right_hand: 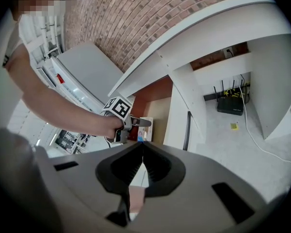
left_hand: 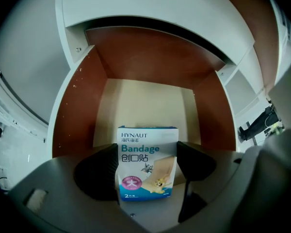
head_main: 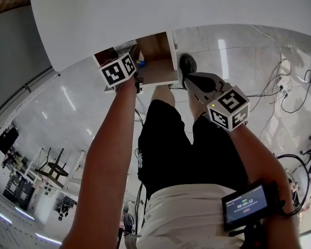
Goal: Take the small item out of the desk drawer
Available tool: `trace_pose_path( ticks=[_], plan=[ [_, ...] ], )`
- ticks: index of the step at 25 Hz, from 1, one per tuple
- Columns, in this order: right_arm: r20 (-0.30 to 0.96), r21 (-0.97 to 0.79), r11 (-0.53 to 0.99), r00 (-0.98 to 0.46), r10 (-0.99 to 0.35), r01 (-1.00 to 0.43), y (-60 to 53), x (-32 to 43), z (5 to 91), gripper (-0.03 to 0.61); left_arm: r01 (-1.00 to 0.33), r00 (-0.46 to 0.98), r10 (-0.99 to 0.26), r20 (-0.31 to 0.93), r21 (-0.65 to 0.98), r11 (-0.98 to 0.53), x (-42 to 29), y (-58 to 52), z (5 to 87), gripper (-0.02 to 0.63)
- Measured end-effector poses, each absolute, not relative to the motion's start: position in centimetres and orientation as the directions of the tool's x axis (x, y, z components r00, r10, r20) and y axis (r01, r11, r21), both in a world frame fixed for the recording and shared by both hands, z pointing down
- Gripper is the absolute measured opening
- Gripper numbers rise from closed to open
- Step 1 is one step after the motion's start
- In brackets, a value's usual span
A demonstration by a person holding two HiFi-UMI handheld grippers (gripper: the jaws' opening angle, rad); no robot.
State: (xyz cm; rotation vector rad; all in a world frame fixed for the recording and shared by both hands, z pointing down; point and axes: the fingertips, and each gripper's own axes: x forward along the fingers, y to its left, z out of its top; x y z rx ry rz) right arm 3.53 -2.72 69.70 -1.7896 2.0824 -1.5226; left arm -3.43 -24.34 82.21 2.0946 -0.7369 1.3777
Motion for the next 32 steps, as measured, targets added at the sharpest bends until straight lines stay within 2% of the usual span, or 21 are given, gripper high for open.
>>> trace_pose_path(
  ticks=[17, 32],
  plan=[
    [0.552, -0.618, -0.059, -0.379, -0.743, -0.784, -4.1, 0.0, 66.4, 0.006, -0.709, 0.461, -0.18, 0.869, 0.239, -0.664, -6.4, -23.4, 75.6, 0.377],
    [0.579, -0.584, -0.049, -0.373, -0.725, -0.81, -5.8, -0.2, 64.8, 0.006, -0.726, 0.538, -0.211, 0.816, 0.322, -0.607, -7.7, -24.0, 70.7, 0.377]
  ],
)
